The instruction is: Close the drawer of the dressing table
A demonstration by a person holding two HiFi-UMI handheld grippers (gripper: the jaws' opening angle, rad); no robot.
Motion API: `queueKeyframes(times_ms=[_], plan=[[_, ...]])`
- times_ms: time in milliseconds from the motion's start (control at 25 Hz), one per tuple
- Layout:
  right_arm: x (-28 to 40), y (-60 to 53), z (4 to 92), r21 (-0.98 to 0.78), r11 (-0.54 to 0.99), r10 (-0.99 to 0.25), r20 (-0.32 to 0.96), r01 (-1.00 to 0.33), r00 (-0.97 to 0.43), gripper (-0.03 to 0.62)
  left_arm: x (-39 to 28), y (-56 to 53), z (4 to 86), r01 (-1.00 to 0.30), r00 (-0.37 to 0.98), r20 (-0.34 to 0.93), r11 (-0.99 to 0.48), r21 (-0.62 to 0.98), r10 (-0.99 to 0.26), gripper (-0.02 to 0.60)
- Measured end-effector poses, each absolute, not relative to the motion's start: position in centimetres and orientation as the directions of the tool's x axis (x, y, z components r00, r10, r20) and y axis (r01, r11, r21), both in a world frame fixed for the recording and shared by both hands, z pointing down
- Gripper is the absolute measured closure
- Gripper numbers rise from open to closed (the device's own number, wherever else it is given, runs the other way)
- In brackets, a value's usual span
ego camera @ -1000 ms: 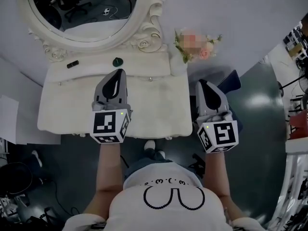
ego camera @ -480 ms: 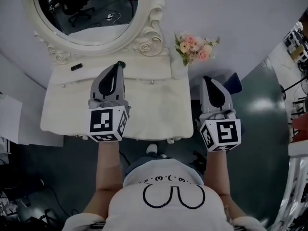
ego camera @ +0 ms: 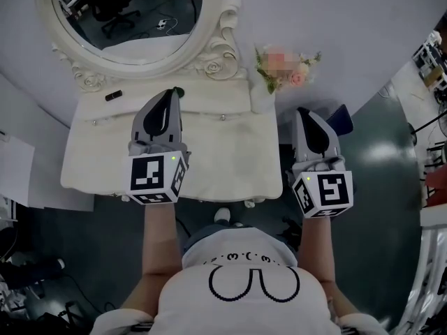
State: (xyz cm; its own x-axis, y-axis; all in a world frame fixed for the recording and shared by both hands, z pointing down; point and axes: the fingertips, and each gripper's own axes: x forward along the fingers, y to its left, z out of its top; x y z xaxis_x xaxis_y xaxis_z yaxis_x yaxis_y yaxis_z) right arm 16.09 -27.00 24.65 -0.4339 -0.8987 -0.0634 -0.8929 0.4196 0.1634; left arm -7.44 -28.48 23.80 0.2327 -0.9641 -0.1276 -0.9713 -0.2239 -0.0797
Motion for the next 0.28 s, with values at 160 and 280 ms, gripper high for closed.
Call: queueKeyframes(times_ms=[160,280], plan=[[16.07,-27.01,24.60,0.165,0.422,-0.897,-0.067,-0.891,-0.437,0.595,-7.16,-28.45,23.89,-0.969,0.241,-0.129,-0.231,-0.089,-0.962,0.583],[16.12,-26.95,24.55,0.165,0.425,-0.896,-0.068,-0.890,-0.440,0.595,-6.93,-28.35,24.05,-0.967,0.247,-0.126,-0.237,-0.091,-0.961,0.584]])
